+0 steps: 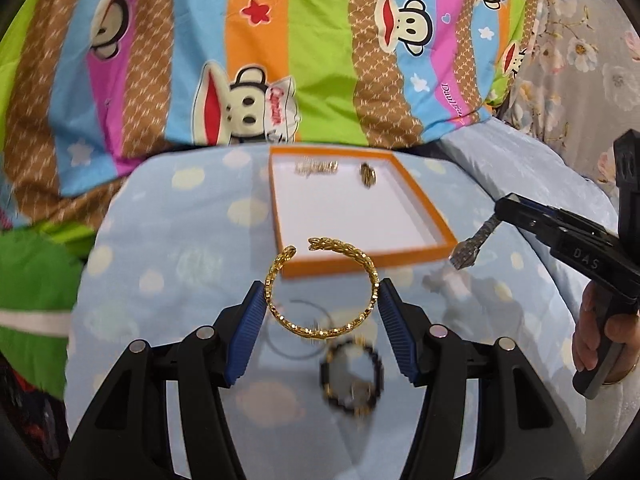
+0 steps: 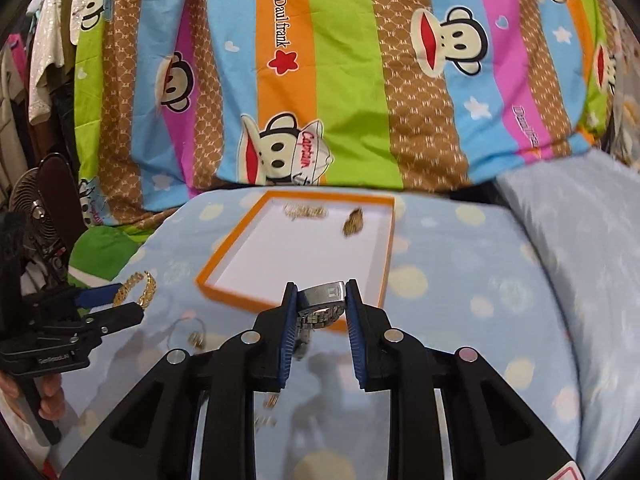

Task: Organize jewelry
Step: 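Carry the bangle and silver watch into the orange box and open both tools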

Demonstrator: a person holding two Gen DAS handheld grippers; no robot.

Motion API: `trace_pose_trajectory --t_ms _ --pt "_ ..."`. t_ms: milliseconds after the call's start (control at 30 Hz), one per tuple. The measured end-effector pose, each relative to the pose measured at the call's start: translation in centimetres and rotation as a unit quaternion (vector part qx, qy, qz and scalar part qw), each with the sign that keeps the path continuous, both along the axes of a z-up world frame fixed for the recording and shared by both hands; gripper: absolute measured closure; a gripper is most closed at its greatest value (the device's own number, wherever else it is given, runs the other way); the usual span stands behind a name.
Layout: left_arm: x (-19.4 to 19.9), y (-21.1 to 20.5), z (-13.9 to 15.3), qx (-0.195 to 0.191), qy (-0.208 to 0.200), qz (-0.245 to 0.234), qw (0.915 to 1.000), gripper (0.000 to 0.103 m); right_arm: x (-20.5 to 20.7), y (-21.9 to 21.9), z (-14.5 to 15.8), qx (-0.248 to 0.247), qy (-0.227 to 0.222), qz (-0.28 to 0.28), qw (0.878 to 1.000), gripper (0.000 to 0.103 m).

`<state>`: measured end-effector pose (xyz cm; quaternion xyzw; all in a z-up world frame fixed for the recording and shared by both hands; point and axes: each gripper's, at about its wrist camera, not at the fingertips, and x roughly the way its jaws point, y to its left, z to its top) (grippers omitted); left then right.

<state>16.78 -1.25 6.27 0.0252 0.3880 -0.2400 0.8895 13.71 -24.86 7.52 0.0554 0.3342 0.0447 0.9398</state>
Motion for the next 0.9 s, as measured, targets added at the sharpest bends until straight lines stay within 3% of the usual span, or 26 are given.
trace_pose_trajectory --t_ms 233,400,567,733,833,900 --pt "8.4 -4.8 0.4 0.001 0.012 -0.016 0.9998 0.047 8.0 -1.6 -0.2 -0.050 -0.003 -0.005 0.999 0.080" --pt "13.7 -8.5 -2.4 0.033 0.025 -0.003 0.9991 0.047 11.9 -1.1 -2.6 -0.102 0.004 0.013 0.995 0.080" --pt "16.8 -10.0 -6.4 0.071 0.068 0.014 0.9950 0.047 13.0 1.1 -5.6 -0.136 0.018 0.061 0.989 0.080" --pt "16.6 -9.8 -7.5 0.078 0.077 0.012 0.9939 0.047 12.1 2.8 -7.4 -0.091 0.051 0.136 0.985 0.079" --pt "15.7 -9.5 -7.0 0.065 0.070 0.003 0.9954 0.036 10.8 2.6 -7.4 -0.046 0.057 0.156 0.985 0.079" --pt "15.0 -9.2 -6.3 0.057 0.058 0.007 0.9967 0.022 9.7 1.8 -6.7 -0.010 0.049 0.160 0.986 0.074"
